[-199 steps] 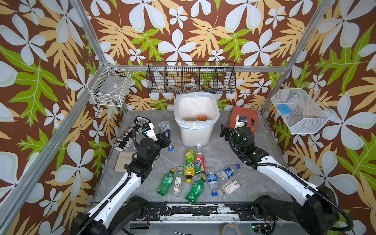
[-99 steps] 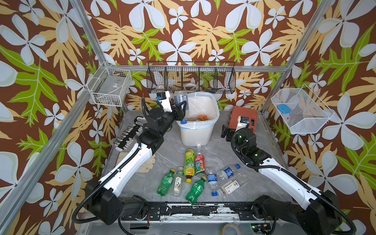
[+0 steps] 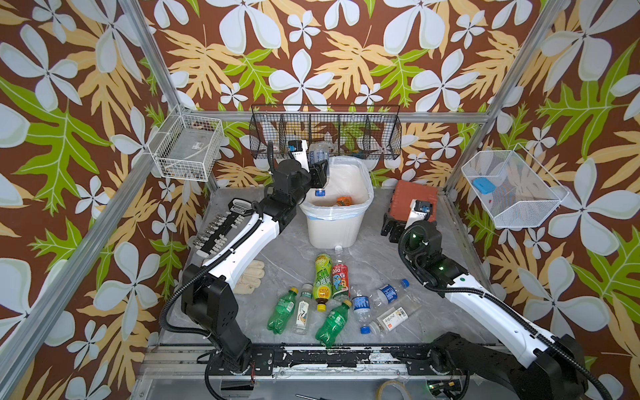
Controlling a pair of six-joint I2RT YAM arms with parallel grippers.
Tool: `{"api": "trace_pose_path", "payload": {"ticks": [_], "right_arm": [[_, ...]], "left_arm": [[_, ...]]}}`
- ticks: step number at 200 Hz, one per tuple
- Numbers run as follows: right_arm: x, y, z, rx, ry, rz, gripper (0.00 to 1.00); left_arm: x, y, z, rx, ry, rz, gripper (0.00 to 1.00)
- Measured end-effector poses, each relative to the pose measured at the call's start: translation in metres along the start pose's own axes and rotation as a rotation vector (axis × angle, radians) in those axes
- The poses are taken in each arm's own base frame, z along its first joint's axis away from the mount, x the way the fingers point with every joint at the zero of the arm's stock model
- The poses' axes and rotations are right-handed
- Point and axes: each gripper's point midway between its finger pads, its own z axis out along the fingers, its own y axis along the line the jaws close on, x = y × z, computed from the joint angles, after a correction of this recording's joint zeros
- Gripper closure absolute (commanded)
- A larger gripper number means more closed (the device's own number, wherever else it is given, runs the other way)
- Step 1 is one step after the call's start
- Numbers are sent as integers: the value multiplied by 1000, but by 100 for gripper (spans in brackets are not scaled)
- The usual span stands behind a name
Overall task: Throw the plastic bottles in the bin
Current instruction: Throw the plastic bottle into the trash bin, then pick up the plastic bottle from the center of the table.
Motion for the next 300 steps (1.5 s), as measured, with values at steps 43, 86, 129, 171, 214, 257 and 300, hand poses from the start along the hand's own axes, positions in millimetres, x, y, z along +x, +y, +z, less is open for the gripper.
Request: {"api": "trace_pose_path", "payload": {"ticks": [43, 86, 129, 171, 214, 257, 300], "right_arm": [[5, 0, 3, 4, 14, -10, 1], [4, 3, 7, 4, 24, -14, 1], [11, 5, 14, 2, 49, -12, 0], [20, 11, 22, -13, 83, -14, 0], [30, 16, 27, -34, 120, 0, 0], [41, 20, 28, -58, 167, 26, 1], [73, 27, 20, -71, 264, 44, 3]], "left_arm": [[11, 10, 5, -43, 34, 5, 0], [-5, 5, -12, -39, 8, 28, 0], [-23, 4, -68, -19, -97, 45, 0], [70, 66, -127, -158, -23, -4, 0], [166, 123, -168, -309, 123, -112, 0], [160, 124, -167, -320, 101, -144, 0], [169, 129, -160, -347, 123, -139, 0]]}}
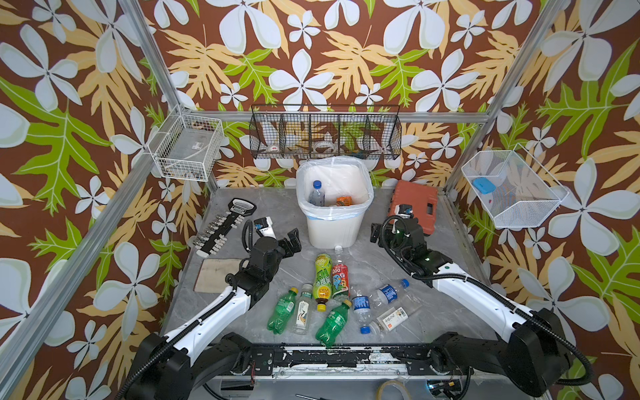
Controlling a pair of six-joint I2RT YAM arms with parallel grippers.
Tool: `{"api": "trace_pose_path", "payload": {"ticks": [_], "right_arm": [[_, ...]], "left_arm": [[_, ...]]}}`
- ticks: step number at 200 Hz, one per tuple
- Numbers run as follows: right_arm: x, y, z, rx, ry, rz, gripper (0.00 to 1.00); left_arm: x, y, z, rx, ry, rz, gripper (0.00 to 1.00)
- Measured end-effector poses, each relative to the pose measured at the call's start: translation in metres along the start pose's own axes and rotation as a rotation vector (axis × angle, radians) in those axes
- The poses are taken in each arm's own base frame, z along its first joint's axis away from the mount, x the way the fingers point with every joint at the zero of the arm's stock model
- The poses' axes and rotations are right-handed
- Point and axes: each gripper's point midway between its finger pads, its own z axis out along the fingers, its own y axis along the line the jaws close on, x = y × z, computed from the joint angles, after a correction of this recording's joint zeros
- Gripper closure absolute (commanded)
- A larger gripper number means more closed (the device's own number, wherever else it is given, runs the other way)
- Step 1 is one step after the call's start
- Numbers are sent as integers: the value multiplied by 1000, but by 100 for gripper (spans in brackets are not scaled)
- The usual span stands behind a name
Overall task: Throw the plastic bottles in the bin
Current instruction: Pick up the plastic bottle from the center of the table.
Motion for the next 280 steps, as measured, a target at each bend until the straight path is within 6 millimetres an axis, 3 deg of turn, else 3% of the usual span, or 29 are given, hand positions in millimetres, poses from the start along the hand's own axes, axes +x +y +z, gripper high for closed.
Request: {"api": "trace_pose_path", "payload": {"ticks": [43, 95, 124, 171, 213, 280], "right_arm": [[61, 44, 0, -74, 152, -48, 6], [118, 76, 9, -111, 297, -67, 10], [136, 89, 17, -129, 345, -67, 13], [167, 93, 30, -135, 426, -41, 22], [188, 94, 43, -124, 471, 1, 23], [192, 100, 52, -121, 476, 49, 47]], "left_arm": [[8, 6, 4, -22, 17, -7, 0], [9, 8, 3, -30, 16, -10, 0], [8, 12, 0, -40, 5, -12, 0], [8, 16, -3, -46, 1, -13, 0], [6, 18, -5, -51, -5, -15, 0], [5, 23, -7, -68, -6, -5, 0]]}}
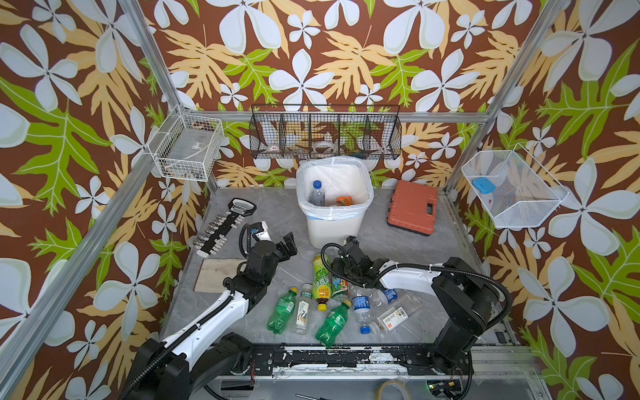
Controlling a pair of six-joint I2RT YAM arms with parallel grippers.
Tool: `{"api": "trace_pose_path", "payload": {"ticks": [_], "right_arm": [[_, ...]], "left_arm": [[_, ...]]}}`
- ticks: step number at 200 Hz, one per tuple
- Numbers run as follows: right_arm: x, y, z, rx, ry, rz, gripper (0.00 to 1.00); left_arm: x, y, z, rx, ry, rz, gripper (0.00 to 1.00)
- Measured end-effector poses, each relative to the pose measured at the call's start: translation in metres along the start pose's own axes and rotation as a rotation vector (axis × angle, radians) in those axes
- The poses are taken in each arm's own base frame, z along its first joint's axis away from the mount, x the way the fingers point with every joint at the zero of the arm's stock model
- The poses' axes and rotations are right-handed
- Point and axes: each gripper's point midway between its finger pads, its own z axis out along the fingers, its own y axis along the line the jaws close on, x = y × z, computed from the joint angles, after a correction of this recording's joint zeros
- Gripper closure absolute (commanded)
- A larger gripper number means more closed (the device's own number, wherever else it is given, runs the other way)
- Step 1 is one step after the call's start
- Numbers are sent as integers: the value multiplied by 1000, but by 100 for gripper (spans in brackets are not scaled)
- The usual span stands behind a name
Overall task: Throw the plastic bottles in the bin
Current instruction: Pick up the plastic bottle from the center of the table.
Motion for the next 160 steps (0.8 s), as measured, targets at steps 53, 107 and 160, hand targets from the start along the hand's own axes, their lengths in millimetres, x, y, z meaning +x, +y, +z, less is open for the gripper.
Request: {"api": "trace_pose_path", "payload": {"ticks": [53, 107, 160], "right_arm": [[-21, 13, -21, -47, -70, 11, 48], [-41, 2, -55, -46, -176, 52, 49], [-84, -54, -101, 23, -334, 162, 49]], "left_arm": [[1, 3, 1, -14, 1, 6, 0], [7, 6, 6, -28, 18, 11, 0], [7, 6, 7, -28, 18, -2, 0]]}}
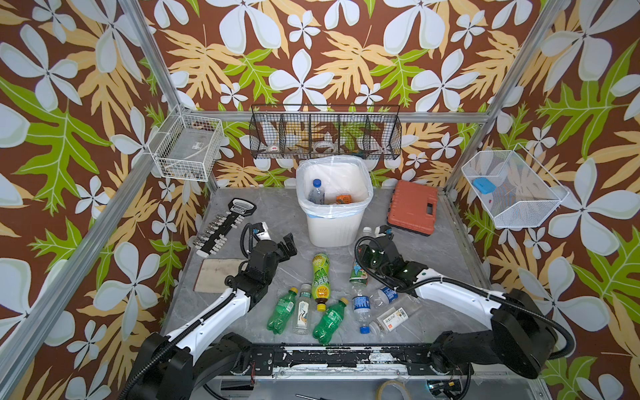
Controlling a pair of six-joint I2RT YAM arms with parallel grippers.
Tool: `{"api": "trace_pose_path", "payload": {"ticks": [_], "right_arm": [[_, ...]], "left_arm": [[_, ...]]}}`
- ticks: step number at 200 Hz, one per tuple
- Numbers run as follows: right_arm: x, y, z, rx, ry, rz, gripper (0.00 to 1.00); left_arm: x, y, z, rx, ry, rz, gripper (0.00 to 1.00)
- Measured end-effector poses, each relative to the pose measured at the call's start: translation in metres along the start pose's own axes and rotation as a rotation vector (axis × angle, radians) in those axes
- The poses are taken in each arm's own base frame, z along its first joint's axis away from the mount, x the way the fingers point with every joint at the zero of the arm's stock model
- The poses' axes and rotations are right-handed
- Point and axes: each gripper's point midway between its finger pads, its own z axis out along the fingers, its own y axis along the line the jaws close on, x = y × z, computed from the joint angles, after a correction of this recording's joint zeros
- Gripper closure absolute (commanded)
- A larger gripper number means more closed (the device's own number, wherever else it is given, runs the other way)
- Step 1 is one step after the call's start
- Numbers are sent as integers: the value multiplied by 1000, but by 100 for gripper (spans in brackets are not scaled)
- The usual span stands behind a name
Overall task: Throw the plastic bottles in the bin
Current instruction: Pick up the plastic bottle from the center of the table, then throw the plastic bottle into the trash bin.
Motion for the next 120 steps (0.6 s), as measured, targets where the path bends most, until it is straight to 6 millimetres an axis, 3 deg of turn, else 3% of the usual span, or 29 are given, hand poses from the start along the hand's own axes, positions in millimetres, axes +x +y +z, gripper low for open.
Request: {"api": "trace_pose_path", "payload": {"ticks": [30, 60, 86, 105, 120], "right_arm": [[-64, -14, -34, 32, -183, 12, 48], [-128, -4, -70, 45, -361, -23, 48], [-181, 32, -99, -1, -489, -98, 48], [-198, 45, -102, 6, -507, -162, 48], [-232, 86, -103, -66, -545, -215, 48]], "left_arm": [[0, 0, 0, -1, 0, -4, 0], [1, 2, 0, -4, 1, -7, 0], [1, 2, 0, -7, 2, -13, 0], [1, 3, -1, -8, 0, -14, 0], [2, 5, -3, -12, 1, -17, 0]]}}
